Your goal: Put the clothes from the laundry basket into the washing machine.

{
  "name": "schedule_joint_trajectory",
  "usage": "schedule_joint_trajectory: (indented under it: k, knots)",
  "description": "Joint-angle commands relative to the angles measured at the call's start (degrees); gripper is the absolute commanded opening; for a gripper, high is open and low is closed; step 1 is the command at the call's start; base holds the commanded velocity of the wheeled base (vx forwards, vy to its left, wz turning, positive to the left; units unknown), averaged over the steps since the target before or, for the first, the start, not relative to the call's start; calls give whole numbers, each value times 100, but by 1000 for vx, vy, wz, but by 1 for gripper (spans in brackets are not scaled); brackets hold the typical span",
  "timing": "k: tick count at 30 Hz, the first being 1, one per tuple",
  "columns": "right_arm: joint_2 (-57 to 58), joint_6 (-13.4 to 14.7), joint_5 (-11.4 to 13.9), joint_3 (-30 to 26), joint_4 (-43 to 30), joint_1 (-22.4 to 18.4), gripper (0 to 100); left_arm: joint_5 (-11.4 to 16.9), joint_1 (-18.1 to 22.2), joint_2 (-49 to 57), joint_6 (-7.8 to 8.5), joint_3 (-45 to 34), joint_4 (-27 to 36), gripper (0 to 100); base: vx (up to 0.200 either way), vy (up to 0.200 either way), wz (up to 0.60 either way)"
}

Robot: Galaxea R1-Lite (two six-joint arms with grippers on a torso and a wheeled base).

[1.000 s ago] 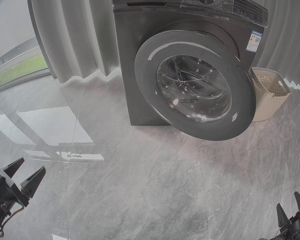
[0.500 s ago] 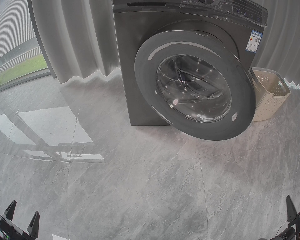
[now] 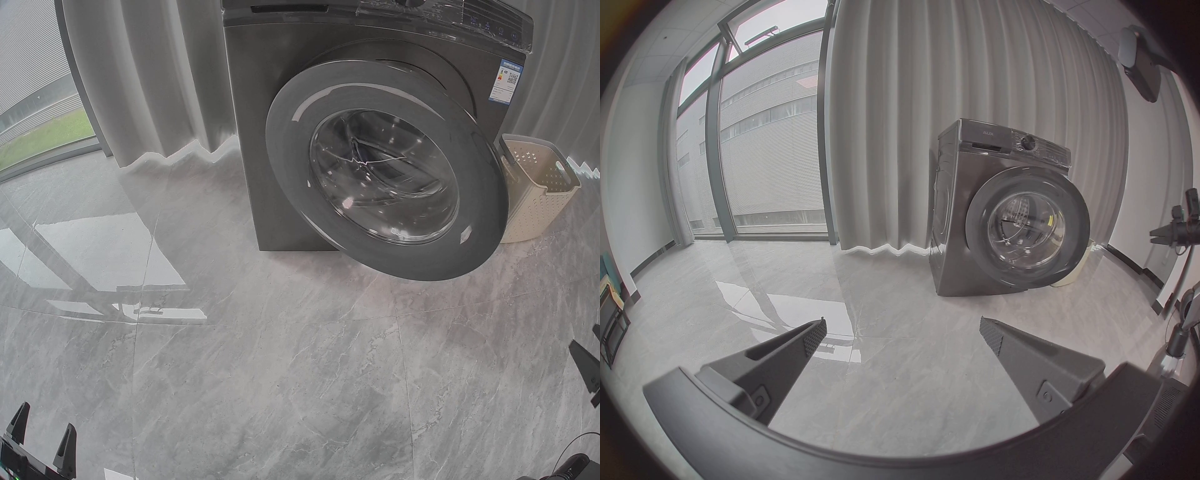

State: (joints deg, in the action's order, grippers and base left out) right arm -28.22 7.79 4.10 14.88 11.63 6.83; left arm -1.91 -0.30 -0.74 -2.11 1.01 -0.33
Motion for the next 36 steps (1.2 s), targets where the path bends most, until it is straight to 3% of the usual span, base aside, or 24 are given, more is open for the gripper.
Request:
schedule_joint_trajectory:
  k: [1, 5, 8, 14, 20, 23, 36]
  knots:
    - [-3524, 610, 30, 384, 1720, 935, 100, 7, 22, 74, 9, -101, 15, 100, 0, -200, 0]
    - [-4060, 548, -49, 471, 2458, 987, 100, 7, 22, 74, 9, -101, 15, 100, 0, -200, 0]
    - [-4192, 566, -40, 559, 2502, 1075, 100, 7, 22, 74, 18, -101, 15, 100, 0, -200, 0]
    - [-4244, 583, 3, 665, 2520, 1655, 100, 16, 22, 74, 132, -101, 24, 100, 0, -200, 0]
    - [-4376, 654, 3, 999, 2520, 2183, 100, 16, 22, 74, 141, -101, 24, 100, 0, 0, 0]
    - [-4675, 627, 3, 1113, 2537, 2200, 100, 24, 22, 74, 105, -101, 24, 100, 0, 0, 0]
    - [-5633, 566, -93, 1377, 3592, 2147, 100, 16, 22, 74, 53, -101, 24, 100, 185, 0, 0]
